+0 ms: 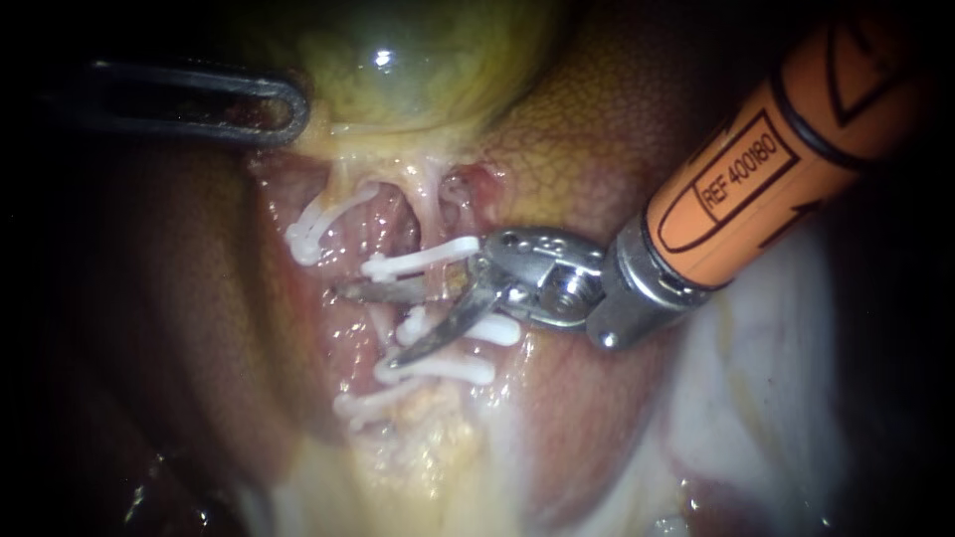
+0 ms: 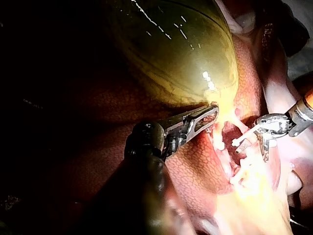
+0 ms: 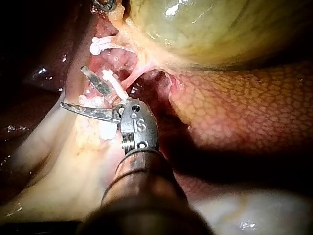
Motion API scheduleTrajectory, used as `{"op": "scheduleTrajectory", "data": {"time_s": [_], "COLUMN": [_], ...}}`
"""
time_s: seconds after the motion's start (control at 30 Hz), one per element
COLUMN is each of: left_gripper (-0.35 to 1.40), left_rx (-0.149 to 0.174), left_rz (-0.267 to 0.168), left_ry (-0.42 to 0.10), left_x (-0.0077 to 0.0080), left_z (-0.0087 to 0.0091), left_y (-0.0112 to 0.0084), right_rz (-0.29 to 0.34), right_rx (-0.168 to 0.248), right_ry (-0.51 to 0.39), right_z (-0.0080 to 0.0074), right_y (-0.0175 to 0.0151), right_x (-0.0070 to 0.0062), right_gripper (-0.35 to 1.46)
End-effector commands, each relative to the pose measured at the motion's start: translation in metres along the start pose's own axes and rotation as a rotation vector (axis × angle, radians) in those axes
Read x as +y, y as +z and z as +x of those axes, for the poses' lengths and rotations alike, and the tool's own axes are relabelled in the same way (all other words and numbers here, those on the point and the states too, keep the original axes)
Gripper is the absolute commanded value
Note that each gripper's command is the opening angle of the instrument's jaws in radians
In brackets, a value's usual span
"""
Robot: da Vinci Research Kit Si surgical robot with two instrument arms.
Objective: Go to the cutting position right tube
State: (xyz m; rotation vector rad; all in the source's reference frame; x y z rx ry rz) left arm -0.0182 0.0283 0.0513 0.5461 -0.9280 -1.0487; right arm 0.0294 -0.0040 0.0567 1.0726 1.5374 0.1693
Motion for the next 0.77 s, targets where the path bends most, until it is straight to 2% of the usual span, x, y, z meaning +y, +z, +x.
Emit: {"op": "scheduleTrajectory", "data": {"time_s": [0.03,0.17,0.77], "left_gripper": [-0.35,-0.35,-0.35], "left_rx": [0.000,-0.001,-0.001], "left_rz": [0.000,-0.003,-0.003], "left_ry": [0.000,0.000,0.000], "left_x": [0.0000,0.0000,0.0001], "left_z": [0.0000,0.0000,0.0000], "left_y": [0.0000,0.0000,0.0000], "right_rz": [0.003,0.004,0.000], "right_rx": [-0.001,0.001,0.001], "right_ry": [-0.005,-0.003,-0.004], "right_z": [0.0002,0.0007,0.0006], "right_y": [0.0001,0.0005,0.0007], "right_x": [-0.0002,-0.0004,-0.0003], "right_gripper": [1.15,1.15,1.15]}}
